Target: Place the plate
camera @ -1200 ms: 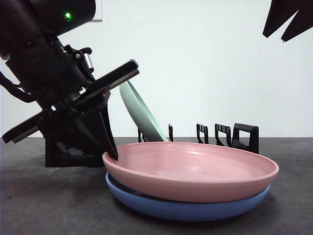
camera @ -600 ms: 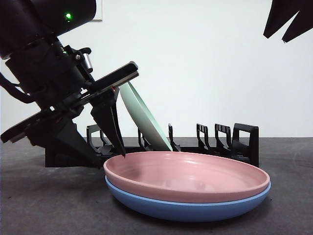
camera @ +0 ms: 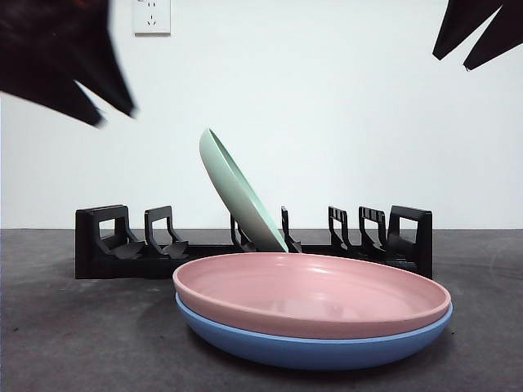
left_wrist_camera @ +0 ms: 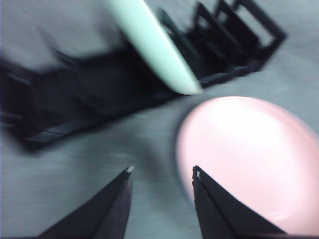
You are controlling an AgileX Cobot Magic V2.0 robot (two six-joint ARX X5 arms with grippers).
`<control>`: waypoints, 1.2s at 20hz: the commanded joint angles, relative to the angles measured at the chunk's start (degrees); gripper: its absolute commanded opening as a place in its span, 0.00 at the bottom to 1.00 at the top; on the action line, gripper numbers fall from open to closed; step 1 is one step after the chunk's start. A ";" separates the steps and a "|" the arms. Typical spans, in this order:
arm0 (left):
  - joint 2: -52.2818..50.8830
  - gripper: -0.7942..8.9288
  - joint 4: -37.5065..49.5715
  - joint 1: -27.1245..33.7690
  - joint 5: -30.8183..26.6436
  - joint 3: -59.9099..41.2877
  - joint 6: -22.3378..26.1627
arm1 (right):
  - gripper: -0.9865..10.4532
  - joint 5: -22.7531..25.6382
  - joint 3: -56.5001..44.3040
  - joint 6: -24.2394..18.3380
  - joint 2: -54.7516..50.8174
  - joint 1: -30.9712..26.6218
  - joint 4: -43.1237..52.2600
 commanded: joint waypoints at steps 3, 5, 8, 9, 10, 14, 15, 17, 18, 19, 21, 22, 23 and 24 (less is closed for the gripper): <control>-10.97 0.27 -7.50 1.68 -7.58 0.96 8.87 | 0.30 -0.17 0.72 0.90 1.49 2.75 0.59; -16.13 0.27 -10.10 2.49 -9.68 0.98 8.85 | 0.30 -0.20 0.77 2.69 3.32 4.20 1.14; -21.90 0.27 -11.54 2.95 -9.81 0.96 9.31 | 0.30 -2.82 1.55 7.34 7.58 6.08 5.25; -23.02 0.27 -11.72 3.06 -9.81 0.96 10.25 | 0.30 -4.81 2.78 9.62 9.77 6.71 7.08; -23.71 0.27 -12.02 3.10 -9.81 0.96 11.61 | 0.30 -6.25 4.59 11.10 11.89 7.28 7.58; -24.24 0.27 -14.19 3.10 -9.81 0.96 14.25 | 0.30 -10.36 18.34 14.27 24.15 9.86 5.97; -24.24 0.27 -14.43 3.10 -9.81 0.96 14.16 | 0.30 -10.99 21.84 14.82 27.15 10.36 5.14; -24.26 0.27 -14.38 3.10 -9.81 0.96 14.14 | 0.30 -12.72 29.33 16.17 33.53 11.37 3.02; -24.26 0.27 -14.38 3.10 -9.81 0.96 14.14 | 0.30 -13.79 33.31 17.42 37.05 11.74 2.01; -24.26 0.27 -14.38 3.10 -9.81 0.96 14.12 | 0.30 -14.64 35.80 18.10 39.30 11.98 1.29; -24.26 0.27 -14.38 3.10 -9.81 0.96 14.12 | 0.30 -16.39 41.09 19.85 44.33 12.17 0.26; -24.26 0.27 -14.40 3.10 -9.81 0.96 14.10 | 0.30 -17.22 43.34 20.68 46.58 12.31 0.02; -24.26 0.27 -14.38 3.10 -9.81 0.96 14.10 | 0.30 -17.92 44.96 21.55 48.52 12.50 0.04; -24.26 0.27 -14.38 3.10 -9.81 0.96 14.10 | 0.30 -18.56 46.58 22.21 50.29 12.48 -0.04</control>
